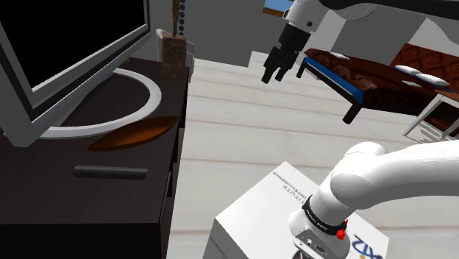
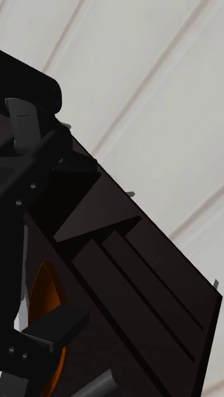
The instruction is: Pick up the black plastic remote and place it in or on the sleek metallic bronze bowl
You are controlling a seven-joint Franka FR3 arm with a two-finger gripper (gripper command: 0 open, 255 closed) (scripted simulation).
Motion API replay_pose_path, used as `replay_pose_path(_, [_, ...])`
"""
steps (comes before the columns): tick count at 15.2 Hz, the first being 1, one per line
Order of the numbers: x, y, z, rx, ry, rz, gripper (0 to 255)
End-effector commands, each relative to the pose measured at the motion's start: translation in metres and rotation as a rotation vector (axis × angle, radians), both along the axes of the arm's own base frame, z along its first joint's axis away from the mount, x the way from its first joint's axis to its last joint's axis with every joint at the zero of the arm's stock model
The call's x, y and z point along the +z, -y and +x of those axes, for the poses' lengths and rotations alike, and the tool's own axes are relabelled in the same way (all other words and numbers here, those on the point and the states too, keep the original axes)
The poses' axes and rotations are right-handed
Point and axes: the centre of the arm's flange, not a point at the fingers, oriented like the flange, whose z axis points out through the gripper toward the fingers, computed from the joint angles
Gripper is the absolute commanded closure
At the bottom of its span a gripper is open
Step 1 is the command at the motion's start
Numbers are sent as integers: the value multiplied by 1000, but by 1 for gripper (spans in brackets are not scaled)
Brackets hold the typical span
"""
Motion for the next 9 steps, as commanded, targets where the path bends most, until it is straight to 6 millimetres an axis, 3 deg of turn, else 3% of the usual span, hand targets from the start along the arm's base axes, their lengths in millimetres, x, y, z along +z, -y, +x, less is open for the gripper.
replay_pose_path(1, [0, 0, 0, 0, 0, 0, 0])
replay_pose_path(9, [-44, -76, 63, 150, -22, -13, 0])
